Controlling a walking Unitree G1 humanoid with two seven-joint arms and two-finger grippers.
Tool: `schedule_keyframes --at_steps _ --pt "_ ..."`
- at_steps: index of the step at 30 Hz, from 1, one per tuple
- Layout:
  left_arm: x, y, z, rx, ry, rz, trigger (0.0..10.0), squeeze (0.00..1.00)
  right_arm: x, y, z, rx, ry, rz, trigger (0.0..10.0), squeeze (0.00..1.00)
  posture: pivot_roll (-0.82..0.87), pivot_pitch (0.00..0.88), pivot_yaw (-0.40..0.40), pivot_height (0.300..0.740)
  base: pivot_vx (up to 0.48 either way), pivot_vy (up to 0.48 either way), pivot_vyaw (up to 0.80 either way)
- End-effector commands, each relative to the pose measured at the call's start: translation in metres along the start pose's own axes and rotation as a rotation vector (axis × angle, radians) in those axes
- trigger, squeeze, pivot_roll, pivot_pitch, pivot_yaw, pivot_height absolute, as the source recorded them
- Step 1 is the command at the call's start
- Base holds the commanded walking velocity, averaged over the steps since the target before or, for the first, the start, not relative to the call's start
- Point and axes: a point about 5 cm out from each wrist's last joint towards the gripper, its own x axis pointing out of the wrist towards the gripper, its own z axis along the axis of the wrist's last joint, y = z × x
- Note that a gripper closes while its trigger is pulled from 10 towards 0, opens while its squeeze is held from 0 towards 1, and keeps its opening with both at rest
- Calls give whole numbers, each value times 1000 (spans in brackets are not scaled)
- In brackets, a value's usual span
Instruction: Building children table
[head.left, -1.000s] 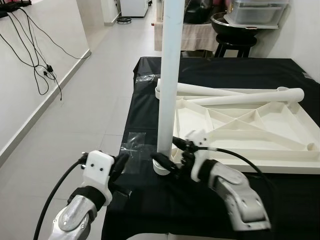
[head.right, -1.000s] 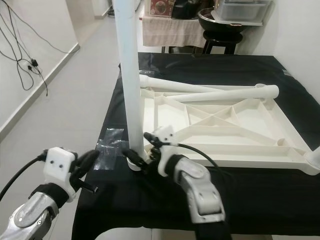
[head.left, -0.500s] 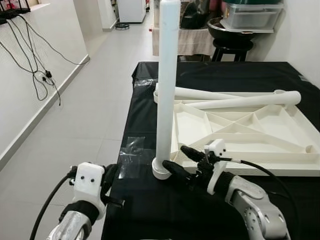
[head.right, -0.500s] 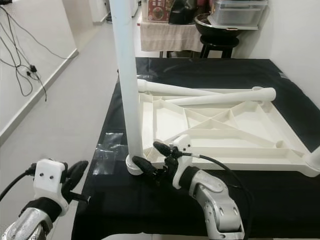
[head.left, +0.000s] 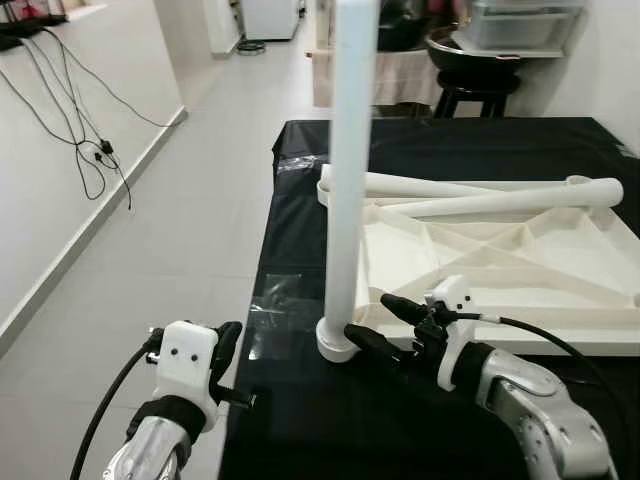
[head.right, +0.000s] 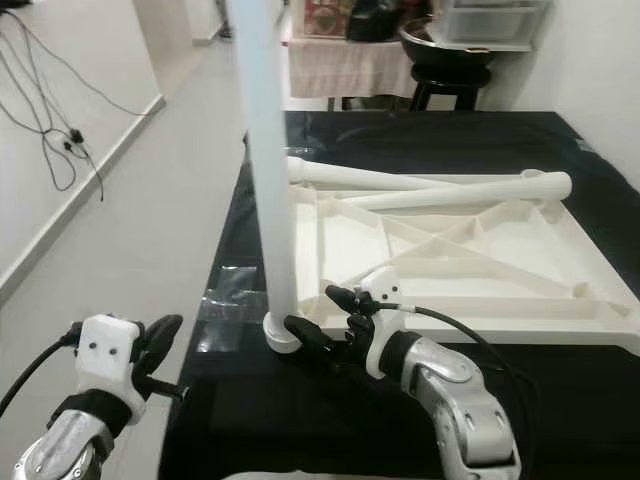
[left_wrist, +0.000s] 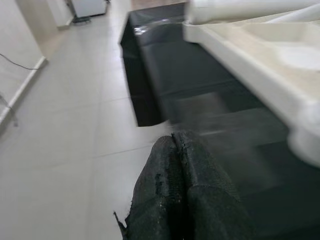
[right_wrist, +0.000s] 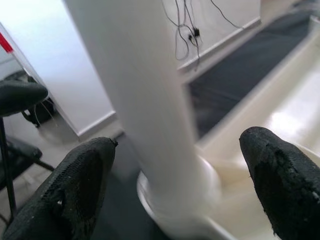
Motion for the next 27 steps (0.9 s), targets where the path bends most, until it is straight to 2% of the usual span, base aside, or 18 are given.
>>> schedule_keyframes --at_steps 1,3,6,9,10,11,14,15,17,18,21,25,27 --pt "-1 4 -6 25 28 9 10000 0 2 2 1 9 -8 1 10000 0 -44 106 -11 740 0 480 0" --pt "-1 4 -6 29 25 6 10000 0 -1 -5 4 11 1 -36 10000 0 -43 106 -13 740 0 480 0" --pt "-1 3 -6 34 25 1 10000 0 -9 -6 4 -20 58 5 10000 0 -43 106 -13 740 0 480 0" --pt "-1 2 -7 38 25 -4 10000 0 -30 -12 -1 -96 211 53 10000 0 -48 109 -17 740 0 480 0" --pt "-1 2 -7 38 25 -4 10000 0 -30 -12 -1 -96 211 53 10000 0 -48 109 -17 740 0 480 0" --pt "-1 2 -7 37 24 -4 10000 0 -36 -18 -2 -133 254 43 10000 0 -54 109 -15 740 0 461 0" --pt "-1 1 -6 33 16 -9 10000 0 -43 -38 0 -135 331 -94 10000 0 -59 109 -17 740 0 154 0" --pt "-1 1 -6 33 16 -9 10000 0 -43 -38 0 -135 331 -94 10000 0 -59 109 -17 740 0 0 0" --pt "0 0 -5 39 12 -18 10000 0 -45 -55 1 -110 378 -263 10000 0 -59 110 -19 740 0 0 0" --pt "0 0 -5 39 12 -18 10000 0 -45 -55 1 -110 378 -263 10000 0 -59 110 -19 740 0 0 0" --pt "0 0 -5 40 11 -21 10000 0 -51 -68 4 -72 406 -433 10000 0 -63 111 -20 740 0 0 0" --pt "0 -1 -6 40 10 -23 10000 0 -52 -70 4 -45 411 -467 10000 0 -66 110 -23 740 0 0 0" --pt "0 -1 -6 41 11 -29 10000 0 -58 -71 3 -17 444 -488 10000 0 -72 107 -26 740 0 0 0"
